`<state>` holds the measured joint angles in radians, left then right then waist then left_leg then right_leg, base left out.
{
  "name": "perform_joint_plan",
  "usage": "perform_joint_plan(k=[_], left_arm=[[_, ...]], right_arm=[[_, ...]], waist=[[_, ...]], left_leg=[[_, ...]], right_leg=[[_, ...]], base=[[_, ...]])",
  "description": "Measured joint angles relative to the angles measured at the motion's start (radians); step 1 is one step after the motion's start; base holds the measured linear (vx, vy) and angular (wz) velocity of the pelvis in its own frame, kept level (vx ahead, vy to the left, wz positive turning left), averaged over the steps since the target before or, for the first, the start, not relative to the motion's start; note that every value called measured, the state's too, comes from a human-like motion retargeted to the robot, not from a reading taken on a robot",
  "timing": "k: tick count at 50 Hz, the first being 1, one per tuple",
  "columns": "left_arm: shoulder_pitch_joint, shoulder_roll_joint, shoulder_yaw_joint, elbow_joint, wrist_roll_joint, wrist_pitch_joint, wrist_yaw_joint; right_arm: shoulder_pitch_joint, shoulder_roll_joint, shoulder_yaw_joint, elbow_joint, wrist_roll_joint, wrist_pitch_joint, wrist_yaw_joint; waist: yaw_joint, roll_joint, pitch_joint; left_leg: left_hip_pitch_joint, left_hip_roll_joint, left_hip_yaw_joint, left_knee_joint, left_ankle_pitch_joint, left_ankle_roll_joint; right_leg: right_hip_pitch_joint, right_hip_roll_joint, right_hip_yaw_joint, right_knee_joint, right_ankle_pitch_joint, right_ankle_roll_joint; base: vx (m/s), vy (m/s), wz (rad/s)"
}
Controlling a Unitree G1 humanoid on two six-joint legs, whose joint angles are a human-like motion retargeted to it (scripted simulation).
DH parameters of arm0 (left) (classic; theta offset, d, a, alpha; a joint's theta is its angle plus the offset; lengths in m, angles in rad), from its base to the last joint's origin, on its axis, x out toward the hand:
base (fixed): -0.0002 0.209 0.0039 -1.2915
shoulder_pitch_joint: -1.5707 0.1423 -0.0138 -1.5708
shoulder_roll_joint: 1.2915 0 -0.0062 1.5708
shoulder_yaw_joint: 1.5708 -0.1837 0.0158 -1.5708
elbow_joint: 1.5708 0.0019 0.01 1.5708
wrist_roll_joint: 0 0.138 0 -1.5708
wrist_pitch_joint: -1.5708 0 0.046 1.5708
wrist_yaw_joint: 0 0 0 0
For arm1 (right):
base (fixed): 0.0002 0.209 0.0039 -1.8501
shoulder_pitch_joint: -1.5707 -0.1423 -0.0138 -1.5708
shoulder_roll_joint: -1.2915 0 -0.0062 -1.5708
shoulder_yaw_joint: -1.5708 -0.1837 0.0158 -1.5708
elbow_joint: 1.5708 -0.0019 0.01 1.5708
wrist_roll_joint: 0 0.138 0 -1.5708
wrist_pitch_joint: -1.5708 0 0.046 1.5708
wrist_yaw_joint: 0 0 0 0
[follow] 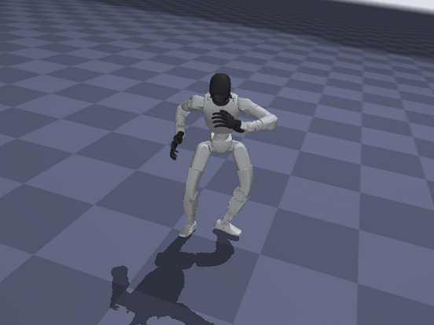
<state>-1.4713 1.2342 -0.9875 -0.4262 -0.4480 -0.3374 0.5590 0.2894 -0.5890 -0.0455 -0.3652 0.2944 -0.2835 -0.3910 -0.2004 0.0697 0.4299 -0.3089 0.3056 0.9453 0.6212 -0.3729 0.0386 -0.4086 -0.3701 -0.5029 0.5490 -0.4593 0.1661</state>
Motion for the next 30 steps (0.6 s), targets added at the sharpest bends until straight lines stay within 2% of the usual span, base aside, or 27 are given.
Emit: perform_joint_plan(k=[2, 3, 5, 7, 8, 10, 12, 13, 15, 16, 17, 21, 23, 26, 30], left_arm=[[0.171, -0.038, 0.138, -0.034, 0.149, 0.021, 0.005], [0.264, -0.072, 0.213, -0.028, 0.24, 0.033, 0.015], [0.479, -0.154, 0.367, -0.004, 0.352, 0.06, 0.019], [0.709, -0.276, 0.506, 0.033, 0.328, 0.073, -0.002], [0.821, -0.358, 0.559, 0.047, 0.228, 0.061, -0.009], [0.999, -0.455, 0.674, 0.118, 0.271, 0.114, -0.056], [1.126, -0.57, 0.72, 0.196, 0.232, 0.117, -0.075], [1.205, -0.619, 0.746, 0.236, 0.23, 0.124, -0.091], [1.342, -0.69, 0.772, 0.323, 0.228, 0.133, -0.114], [1.408, -0.706, 0.772, 0.364, 0.23, 0.141, -0.112], [1.467, -0.714, 0.766, 0.406, 0.232, 0.15, -0.112], [1.678, -0.654, 0.693, 0.523, 0.2, 0.167, -0.105], [1.81, -0.596, 0.675, 0.533, 0.166, 0.175, -0.107], [1.994, -0.494, 0.689, 0.515, 0.144, 0.149, -0.153], [2.178, -0.406, 0.79, 0.454, 0.17, 0.11, -0.186]], right_arm=[[0.028, 0.021, 0.013, 0.001, 0.02, 0.0, 0.032], [0.028, 0.03, 0.03, 0.008, 0.038, -0.001, 0.043], [0.045, 0.043, 0.046, 0.015, 0.074, 0.002, 0.071], [0.058, 0.045, 0.059, 0.017, 0.104, 0.01, 0.093], [0.058, 0.045, 0.069, 0.016, 0.12, 0.011, 0.093], [0.055, 0.037, 0.08, 0.011, 0.144, 0.0, 0.112], [-0.028, 0.058, 0.145, 0.055, 0.143, 0.002, 0.112], [-0.066, 0.063, 0.179, 0.085, 0.15, -0.005, 0.101], [-0.186, 0.082, 0.247, 0.156, 0.119, -0.005, 0.059], [-0.258, 0.097, 0.265, 0.179, 0.089, -0.003, 0.03], [-0.331, 0.108, 0.276, 0.194, 0.061, 0.0, 0.006], [-0.6, 0.093, 0.226, 0.069, 0.025, -0.02, -0.026], [-0.712, 0.043, 0.178, -0.044, -0.065, -0.006, -0.156], [-0.848, -0.069, 0.113, -0.213, -0.11, -0.033, -0.135], [-0.883, -0.231, 0.0, -0.327, -0.231, -0.043, -0.16]], waist=[[-0.027, -0.015, 0.004], [-0.017, -0.023, 0.009], [-0.02, -0.048, 0.011], [-0.03, -0.071, 0.011], [-0.035, -0.079, 0.014], [-0.032, -0.071, 0.036], [0.002, -0.071, 0.074], [0.013, -0.064, 0.076], [0.038, -0.065, 0.085], [0.058, -0.073, 0.085], [0.074, -0.079, 0.086], [0.127, -0.097, 0.09], [0.164, -0.114, 0.09], [0.217, -0.155, 0.088], [0.302, -0.196, 0.078]], left_leg=[[0.07, -0.03, 0.028, -0.022, 0.005, -0.023], [0.111, -0.065, 0.061, -0.09, 0.034, -0.028], [0.165, -0.094, 0.083, -0.087, 0.059, -0.012], [0.182, -0.076, 0.043, 0.034, 0.085, 0.019], [0.174, -0.051, -0.007, 0.124, 0.104, 0.032], [0.109, 0.038, -0.191, 0.357, 0.175, 0.018], [0.051, -0.014, -0.432, 0.437, 0.237, -0.027], [0.021, -0.055, -0.556, 0.478, 0.268, -0.07], [-0.017, -0.132, -0.724, 0.556, 0.283, -0.129], [-0.038, -0.14, -0.751, 0.617, 0.263, -0.134], [-0.064, -0.151, -0.779, 0.672, 0.245, -0.125], [-0.208, -0.221, -0.851, 0.796, 0.127, 0.022], [-0.271, -0.255, -0.855, 0.783, 0.063, 0.067], [-0.331, -0.309, -0.831, 0.626, -0.022, 0.097], [-0.351, -0.326, -0.777, 0.215, -0.027, 0.081]], right_leg=[[-0.022, -0.015, -0.069, -0.049, 0.012, 0.019], [-0.007, 0.021, -0.119, -0.175, 0.053, 0.03], [0.018, 0.046, -0.258, -0.295, 0.104, 0.027], [0.043, 0.074, -0.329, -0.347, 0.12, 0.005], [0.055, 0.094, -0.314, -0.362, 0.102, -0.012], [0.079, 0.154, -0.216, -0.35, 0.024, -0.069], [0.064, 0.206, -0.062, -0.29, -0.018, -0.118], [0.054, 0.233, 0.005, -0.247, -0.037, -0.139], [0.042, 0.286, 0.142, -0.188, -0.061, -0.167], [0.009, 0.307, 0.214, -0.101, -0.086, -0.173], [-0.004, 0.329, 0.281, -0.06, -0.1, -0.179], [0.065, 0.379, 0.477, -0.125, -0.085, -0.173], [0.111, 0.37, 0.548, -0.153, -0.069, -0.154], [0.2, 0.316, 0.608, -0.239, -0.008, -0.108], [0.298, 0.255, 0.654, -0.331, 0.132, -0.039]], base=[[0.24, -0.08, -2.48], [0.16, -0.16, -2.96], [0.24, -0.18, -2.98], [0.37, -0.21, -2.88], [0.41, -0.24, -3.05], [0.43, -0.22, -3.38], [0.42, -0.13, -3.92], [0.47, -0.09, -4.01], [0.52, -0.08, -4.01], [0.58, -0.08, -3.98], [0.56, -0.08, -3.67], [0.59, -0.01, -2.87], [0.72, 0.05, -2.16], [0.79, 0.08, -1.73], [0.86, 0.13, -1.49]])
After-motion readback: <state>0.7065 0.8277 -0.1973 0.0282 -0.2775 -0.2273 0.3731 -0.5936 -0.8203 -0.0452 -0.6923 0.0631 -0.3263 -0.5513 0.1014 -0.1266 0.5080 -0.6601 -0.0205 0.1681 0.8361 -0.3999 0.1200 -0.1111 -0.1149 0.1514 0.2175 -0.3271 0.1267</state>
